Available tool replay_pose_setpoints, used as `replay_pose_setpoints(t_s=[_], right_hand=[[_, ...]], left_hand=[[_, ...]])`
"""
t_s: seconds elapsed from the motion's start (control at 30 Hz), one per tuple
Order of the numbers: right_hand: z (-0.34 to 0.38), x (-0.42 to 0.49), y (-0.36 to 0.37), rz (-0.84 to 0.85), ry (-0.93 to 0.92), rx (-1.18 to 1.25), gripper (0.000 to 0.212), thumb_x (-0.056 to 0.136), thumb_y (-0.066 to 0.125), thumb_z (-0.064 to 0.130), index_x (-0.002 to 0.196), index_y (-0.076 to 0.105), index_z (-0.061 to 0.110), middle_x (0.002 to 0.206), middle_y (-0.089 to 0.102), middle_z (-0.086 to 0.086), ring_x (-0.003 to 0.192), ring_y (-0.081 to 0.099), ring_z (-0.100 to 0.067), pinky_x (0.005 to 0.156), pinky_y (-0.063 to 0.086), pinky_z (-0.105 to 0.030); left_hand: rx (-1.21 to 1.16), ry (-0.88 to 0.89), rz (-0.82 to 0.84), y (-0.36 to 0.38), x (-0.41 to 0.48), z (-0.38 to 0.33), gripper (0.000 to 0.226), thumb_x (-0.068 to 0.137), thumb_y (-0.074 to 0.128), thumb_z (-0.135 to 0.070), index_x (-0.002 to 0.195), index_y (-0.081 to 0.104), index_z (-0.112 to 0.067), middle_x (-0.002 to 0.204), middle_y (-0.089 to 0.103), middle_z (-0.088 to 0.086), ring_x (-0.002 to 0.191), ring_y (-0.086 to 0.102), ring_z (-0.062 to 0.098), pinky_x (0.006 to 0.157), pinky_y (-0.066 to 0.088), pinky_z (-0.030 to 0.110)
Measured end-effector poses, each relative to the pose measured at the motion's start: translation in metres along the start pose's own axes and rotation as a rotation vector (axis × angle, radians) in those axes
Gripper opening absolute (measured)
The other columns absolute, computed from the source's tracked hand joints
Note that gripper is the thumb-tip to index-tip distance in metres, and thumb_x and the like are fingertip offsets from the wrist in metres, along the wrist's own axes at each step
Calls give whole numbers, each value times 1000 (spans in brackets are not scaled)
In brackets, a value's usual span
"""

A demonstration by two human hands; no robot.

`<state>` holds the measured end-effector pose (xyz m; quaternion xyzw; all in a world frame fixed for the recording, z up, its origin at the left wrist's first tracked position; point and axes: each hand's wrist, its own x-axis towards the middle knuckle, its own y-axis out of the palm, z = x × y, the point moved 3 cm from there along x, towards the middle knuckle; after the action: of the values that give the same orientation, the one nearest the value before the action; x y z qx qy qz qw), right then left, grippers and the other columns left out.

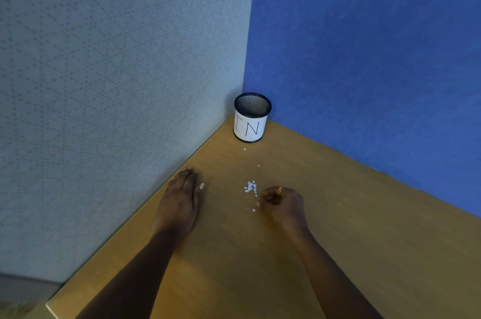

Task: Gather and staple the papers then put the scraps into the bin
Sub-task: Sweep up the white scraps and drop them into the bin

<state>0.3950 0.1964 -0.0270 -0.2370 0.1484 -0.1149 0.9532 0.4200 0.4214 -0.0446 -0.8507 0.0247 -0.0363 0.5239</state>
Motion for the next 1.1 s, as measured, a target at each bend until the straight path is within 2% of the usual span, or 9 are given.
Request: replay_pose_setpoints(t_s=[0.17, 0.27, 0.4, 0.6, 0.7, 0.83, 0.93, 1.0, 1.1], right_hand=[[-3, -6, 10, 76, 61, 18, 45, 58, 82, -3, 84, 50, 15, 72, 48, 4, 42, 50, 4, 47, 40, -3], [2, -4, 15, 37, 58, 26, 49, 59, 83, -1, 85, 44, 14, 69, 45, 7, 54, 51, -7, 48, 40, -7], [11, 5, 19, -24, 29, 12, 47, 60, 83, 4, 79, 42, 18, 68, 47, 7, 60, 50, -12, 58, 42, -19], [25, 26, 22, -78, -16, 114, 39, 67, 77, 1, 85, 45, 11, 67, 54, 6, 62, 53, 0, 52, 40, -5], [30, 34, 21, -88, -25, 179, 31, 71, 71, -5, 87, 48, 9, 73, 59, -4, 63, 57, -9, 52, 42, -2], [31, 37, 12, -209, -146, -5, 11, 83, 59, 1, 92, 64, 5, 89, 65, -8, 77, 58, -15, 74, 48, -18], [29, 31, 12, -200, -247, -194, 22, 89, 51, 4, 106, 65, 2, 113, 64, -11, 101, 60, -22, 88, 41, -20], [29, 27, 21, -95, -253, -324, 32, 95, 44, 10, 123, 56, 0, 133, 54, -14, 125, 49, -26, 104, 35, -27], [29, 23, 37, 63, -191, -536, 49, 100, 32, 22, 144, 25, 2, 156, 20, -11, 146, 15, -21, 118, 11, -30]], left_hand=[[-8, 0, -7, 0, -1, -1, 59, 93, 21, -46, 140, 36, -13, 149, 34, 5, 139, 29, 20, 112, 26, 36], [-6, -1, -6, 0, -1, 0, 56, 96, 24, -44, 140, 36, -13, 150, 34, 5, 139, 29, 20, 112, 26, 37], [-8, 11, -7, 0, 0, 1, 68, 90, 16, -54, 139, 37, -13, 149, 35, 4, 138, 30, 20, 112, 27, 37], [-13, 11, -3, 0, 0, 2, 55, 96, 23, -44, 140, 37, -13, 149, 34, 4, 139, 29, 19, 113, 26, 36], [-27, 10, -4, 0, 0, 2, 53, 97, 25, -42, 140, 37, -13, 149, 34, 3, 139, 29, 18, 113, 26, 36], [-29, 5, 4, 0, 0, 1, 52, 96, 29, -39, 141, 35, -14, 151, 32, 2, 140, 27, 18, 114, 27, 37], [-27, 6, 10, 0, 1, 3, 51, 96, 29, -39, 141, 34, -14, 151, 31, 2, 140, 26, 18, 114, 26, 36], [-25, 5, 8, 0, 1, 2, 51, 96, 30, -38, 141, 35, -14, 151, 31, 3, 140, 27, 18, 114, 26, 36], [-19, 6, 6, 1, 2, 2, 51, 96, 30, -38, 140, 35, -14, 150, 32, 3, 140, 27, 18, 114, 26, 37]])
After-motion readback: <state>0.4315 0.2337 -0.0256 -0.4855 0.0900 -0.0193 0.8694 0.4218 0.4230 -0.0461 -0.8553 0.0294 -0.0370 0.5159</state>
